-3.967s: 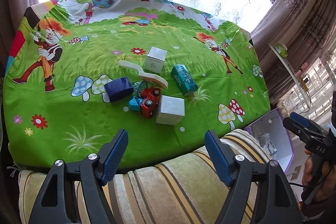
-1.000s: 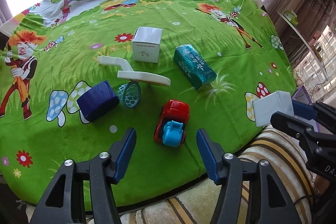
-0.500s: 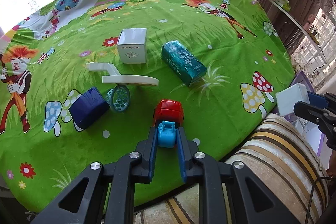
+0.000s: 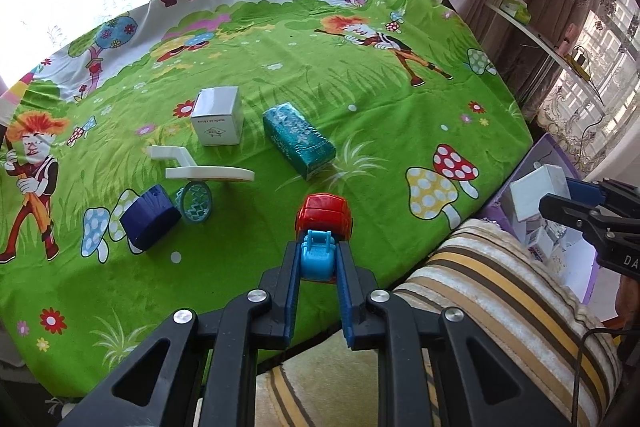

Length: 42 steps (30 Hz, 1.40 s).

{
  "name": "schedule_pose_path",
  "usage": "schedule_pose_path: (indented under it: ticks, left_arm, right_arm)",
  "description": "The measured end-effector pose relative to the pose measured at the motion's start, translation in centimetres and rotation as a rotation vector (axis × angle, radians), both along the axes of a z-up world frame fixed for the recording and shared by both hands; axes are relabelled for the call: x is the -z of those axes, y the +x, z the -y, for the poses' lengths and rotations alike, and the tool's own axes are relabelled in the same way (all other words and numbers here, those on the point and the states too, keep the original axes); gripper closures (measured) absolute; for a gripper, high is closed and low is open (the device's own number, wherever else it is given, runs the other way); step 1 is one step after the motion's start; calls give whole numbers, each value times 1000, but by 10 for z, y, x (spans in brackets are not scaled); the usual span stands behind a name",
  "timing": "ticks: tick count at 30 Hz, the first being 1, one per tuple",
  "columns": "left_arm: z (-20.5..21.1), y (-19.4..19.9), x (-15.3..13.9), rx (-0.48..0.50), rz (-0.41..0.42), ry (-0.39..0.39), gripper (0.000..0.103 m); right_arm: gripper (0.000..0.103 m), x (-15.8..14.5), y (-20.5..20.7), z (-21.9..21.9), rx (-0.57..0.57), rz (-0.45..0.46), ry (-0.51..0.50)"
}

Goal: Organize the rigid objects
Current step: 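Carry the toy car and white cube box into the purple box, opening both tools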

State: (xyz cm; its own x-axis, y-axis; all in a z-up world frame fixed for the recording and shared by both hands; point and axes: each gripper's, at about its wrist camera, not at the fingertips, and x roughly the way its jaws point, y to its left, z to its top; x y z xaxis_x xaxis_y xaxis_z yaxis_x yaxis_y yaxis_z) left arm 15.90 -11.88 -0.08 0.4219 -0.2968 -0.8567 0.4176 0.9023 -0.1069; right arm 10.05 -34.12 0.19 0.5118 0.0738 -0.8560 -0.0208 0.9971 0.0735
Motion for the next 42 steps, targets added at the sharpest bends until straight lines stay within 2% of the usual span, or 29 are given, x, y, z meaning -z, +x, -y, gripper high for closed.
schedule_pose_path:
  ticks: [12, 19, 26, 32, 42]
  left_arm:
    - [59, -33, -22, 107, 12, -66, 85]
    - [106, -53, -30, 198, 10, -83, 85]
    - [153, -61, -31, 279, 10, -66, 85]
    - [195, -62, -25, 352, 4, -22, 85]
    - [242, -53, -7, 410, -18, 47, 85]
  right_arm:
    - [52, -9, -34, 57, 105, 13, -21]
    - [52, -3, -62, 99, 187, -9, -37]
    - [52, 10, -89, 140, 273, -40, -43]
    - [52, 18, -101, 172, 345, -54, -42]
    - [52, 22, -113, 207, 420, -56, -35]
